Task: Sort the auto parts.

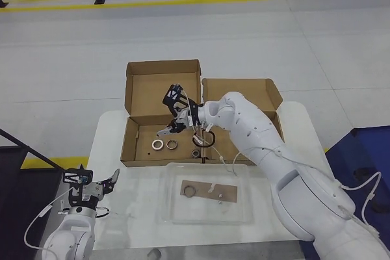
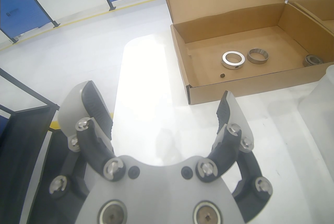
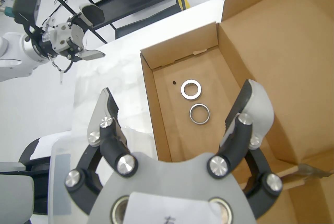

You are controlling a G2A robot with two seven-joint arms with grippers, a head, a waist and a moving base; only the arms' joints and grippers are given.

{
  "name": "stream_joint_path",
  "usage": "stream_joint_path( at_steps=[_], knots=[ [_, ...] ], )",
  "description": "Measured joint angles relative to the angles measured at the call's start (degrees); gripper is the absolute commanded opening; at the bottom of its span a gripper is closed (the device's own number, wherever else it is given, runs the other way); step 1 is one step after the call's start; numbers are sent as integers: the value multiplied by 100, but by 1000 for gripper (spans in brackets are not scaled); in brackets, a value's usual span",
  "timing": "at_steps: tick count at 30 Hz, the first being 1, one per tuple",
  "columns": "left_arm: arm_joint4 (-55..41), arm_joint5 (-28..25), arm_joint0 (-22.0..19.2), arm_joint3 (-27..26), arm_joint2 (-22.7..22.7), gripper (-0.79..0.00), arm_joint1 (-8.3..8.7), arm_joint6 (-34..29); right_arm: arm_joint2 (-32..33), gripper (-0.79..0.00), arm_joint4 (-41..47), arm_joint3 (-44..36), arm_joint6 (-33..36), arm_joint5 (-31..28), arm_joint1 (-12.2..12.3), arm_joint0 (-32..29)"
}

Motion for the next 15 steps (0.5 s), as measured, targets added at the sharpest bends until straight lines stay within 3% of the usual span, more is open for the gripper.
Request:
stream_joint_path(
  at_steps=[1, 2, 3, 6, 11, 13, 15],
  knots=[
    [0, 0, 0, 0, 0, 0, 0, 0, 82, -403, 80, -267, 168, 8, 78, -56],
    [0, 0, 0, 0, 0, 0, 0, 0, 152, -625, 144, -496, 316, 59, 144, -117],
    [0, 0, 0, 0, 0, 0, 0, 0, 231, -785, 210, -767, 486, 147, 217, -198],
    [0, 0, 0, 0, 0, 0, 0, 0, 611, -785, 463, -2031, 1203, 640, 535, -681],
    [0, 0, 0, 0, 0, 0, 0, 0, 1711, -785, 137, -5369, 2728, 2148, 1212, -2346],
    [0, 0, 0, 0, 0, 0, 0, 0, 2001, -785, -192, -6625, 3013, 2540, 1336, -3002],
    [0, 0, 0, 0, 0, 0, 0, 0, 2008, -785, -182, -7233, 3019, 2553, 1336, -3151]
  ],
)
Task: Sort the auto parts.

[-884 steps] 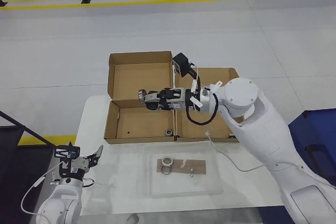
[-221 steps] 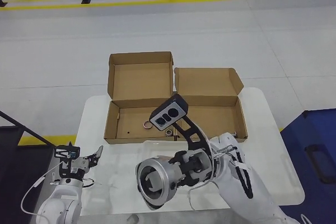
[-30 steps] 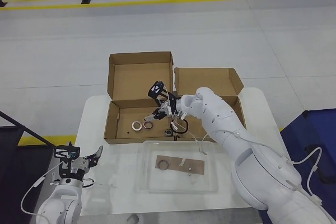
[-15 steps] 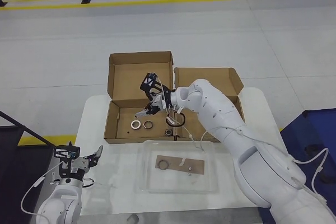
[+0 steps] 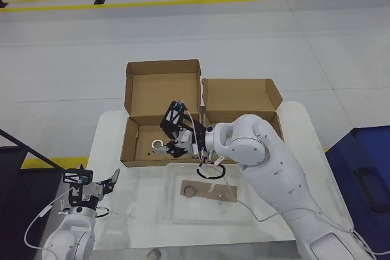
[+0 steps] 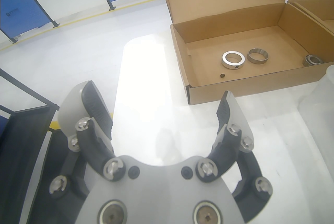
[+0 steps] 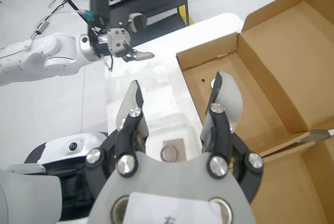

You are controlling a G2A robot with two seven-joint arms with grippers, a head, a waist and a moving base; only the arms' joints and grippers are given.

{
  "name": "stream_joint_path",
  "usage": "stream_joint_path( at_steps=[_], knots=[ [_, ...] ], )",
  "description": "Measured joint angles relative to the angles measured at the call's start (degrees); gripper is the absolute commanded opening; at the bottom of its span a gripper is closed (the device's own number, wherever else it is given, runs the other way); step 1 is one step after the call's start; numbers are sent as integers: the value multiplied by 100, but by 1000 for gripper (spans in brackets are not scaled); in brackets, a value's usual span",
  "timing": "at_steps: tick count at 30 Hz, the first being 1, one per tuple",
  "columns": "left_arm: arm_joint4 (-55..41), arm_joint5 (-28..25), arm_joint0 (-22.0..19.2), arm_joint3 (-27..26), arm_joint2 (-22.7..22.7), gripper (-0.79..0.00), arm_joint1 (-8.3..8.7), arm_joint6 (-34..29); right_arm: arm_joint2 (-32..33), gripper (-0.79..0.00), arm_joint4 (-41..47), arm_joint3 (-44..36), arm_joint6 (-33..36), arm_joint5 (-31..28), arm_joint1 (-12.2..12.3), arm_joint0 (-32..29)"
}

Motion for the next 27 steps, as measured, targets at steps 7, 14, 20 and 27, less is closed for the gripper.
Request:
stream_joint_path(
  at_steps=[7, 14, 20, 27],
  knots=[
    [0, 0, 0, 0, 0, 0, 0, 0, -232, -785, 43, 273, -20, -100, -26, 269],
    [0, 0, 0, 0, 0, 0, 0, 0, -804, -785, 176, -420, 2218, 873, -24, 612],
    [0, 0, 0, 0, 0, 0, 0, 0, -1076, -785, 804, -386, 3229, 1378, 187, 604],
    [0, 0, 0, 0, 0, 0, 0, 0, -1630, -785, 704, -169, 3209, 1577, 366, 1035]
  ],
)
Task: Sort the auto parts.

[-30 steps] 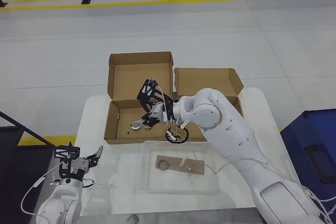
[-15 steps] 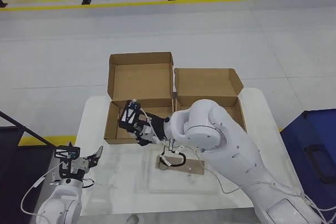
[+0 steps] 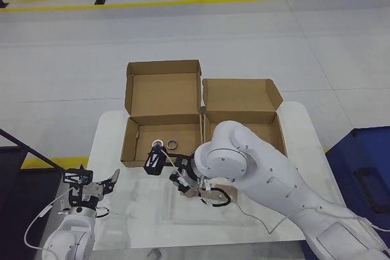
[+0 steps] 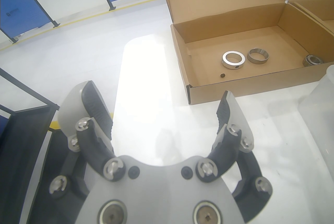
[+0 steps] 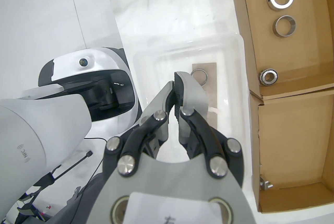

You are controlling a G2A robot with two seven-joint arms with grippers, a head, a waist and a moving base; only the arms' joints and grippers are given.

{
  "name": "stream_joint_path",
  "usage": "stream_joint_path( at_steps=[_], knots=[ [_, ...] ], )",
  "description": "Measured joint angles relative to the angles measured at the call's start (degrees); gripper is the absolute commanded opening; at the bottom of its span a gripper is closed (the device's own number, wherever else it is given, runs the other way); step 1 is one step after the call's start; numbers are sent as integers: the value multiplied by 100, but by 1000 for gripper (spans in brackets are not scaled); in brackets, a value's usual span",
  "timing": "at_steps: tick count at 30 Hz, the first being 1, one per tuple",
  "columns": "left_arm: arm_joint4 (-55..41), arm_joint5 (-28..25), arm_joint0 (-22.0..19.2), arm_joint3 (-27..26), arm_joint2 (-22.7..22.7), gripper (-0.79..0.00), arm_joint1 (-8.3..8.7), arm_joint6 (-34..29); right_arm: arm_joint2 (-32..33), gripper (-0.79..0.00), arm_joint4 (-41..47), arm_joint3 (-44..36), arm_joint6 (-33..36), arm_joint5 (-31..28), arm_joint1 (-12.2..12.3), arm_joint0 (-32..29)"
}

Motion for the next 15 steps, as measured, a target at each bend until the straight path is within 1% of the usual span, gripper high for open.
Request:
stream_joint_path(
  at_steps=[4, 6, 9, 11, 15],
  knots=[
    [0, 0, 0, 0, 0, 0, 0, 0, 3, -785, -8, 6, -11, 0, 0, -14],
    [0, 0, 0, 0, 0, 0, 0, 0, -66, -785, -192, 79, -97, 9, 17, -86],
    [0, 0, 0, 0, 0, 0, 0, 0, -437, -785, -669, 344, -4, 73, 74, -71],
    [0, 0, 0, 0, 0, 0, 0, 0, -764, -785, -857, 541, 4, 100, 136, 47],
    [0, 0, 0, 0, 0, 0, 0, 0, -1233, -785, -619, 1018, 0, 179, 232, 261]
  ],
)
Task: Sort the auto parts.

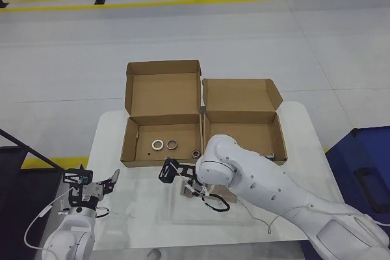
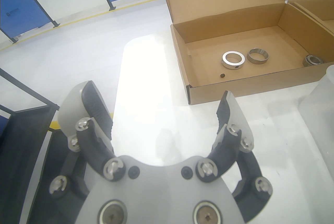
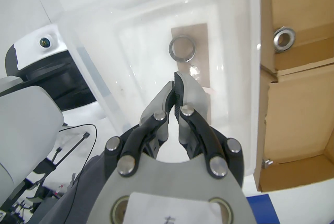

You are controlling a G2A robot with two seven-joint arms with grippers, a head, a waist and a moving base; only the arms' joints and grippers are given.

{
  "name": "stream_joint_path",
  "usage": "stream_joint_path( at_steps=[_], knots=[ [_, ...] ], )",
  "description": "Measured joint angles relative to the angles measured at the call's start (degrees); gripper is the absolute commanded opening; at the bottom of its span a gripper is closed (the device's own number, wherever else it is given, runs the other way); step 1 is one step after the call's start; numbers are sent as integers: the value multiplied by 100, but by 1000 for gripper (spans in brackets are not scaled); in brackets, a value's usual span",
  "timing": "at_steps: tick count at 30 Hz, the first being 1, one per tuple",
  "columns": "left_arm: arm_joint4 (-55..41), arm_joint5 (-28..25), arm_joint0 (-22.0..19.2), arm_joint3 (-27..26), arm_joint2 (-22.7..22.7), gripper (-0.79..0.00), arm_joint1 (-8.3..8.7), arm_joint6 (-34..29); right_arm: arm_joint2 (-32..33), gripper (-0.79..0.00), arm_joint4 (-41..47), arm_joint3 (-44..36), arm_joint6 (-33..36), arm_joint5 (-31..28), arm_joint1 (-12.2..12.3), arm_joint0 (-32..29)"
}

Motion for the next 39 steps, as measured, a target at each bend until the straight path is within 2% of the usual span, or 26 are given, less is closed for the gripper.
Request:
stream_joint_path(
  at_steps=[3, 6, 11, 16, 20, 31, 39],
  knots=[
    [0, 0, 0, 0, 0, 0, 0, 0, -312, -785, 183, 236, 0, 96, -27, 231],
    [0, 0, 0, 0, 0, 0, 0, 0, -424, -785, 422, 391, -3, -134, -100, 370],
    [0, 0, 0, 0, 0, 0, 0, 0, -631, -591, 544, 868, -223, -420, -294, 473],
    [0, 0, 0, 0, 0, 0, 0, 0, -915, -529, 271, 1282, -436, -425, -514, 556],
    [0, 0, 0, 0, 0, 0, 0, 0, -964, -591, 307, 1560, -645, -550, -627, 565],
    [0, 0, 0, 0, 0, 0, 0, 0, -1214, -585, 64, 2152, -787, -456, -986, 640],
    [0, 0, 0, 0, 0, 0, 0, 0, -1276, -613, 43, 2481, -867, -503, -1184, 625]
  ],
)
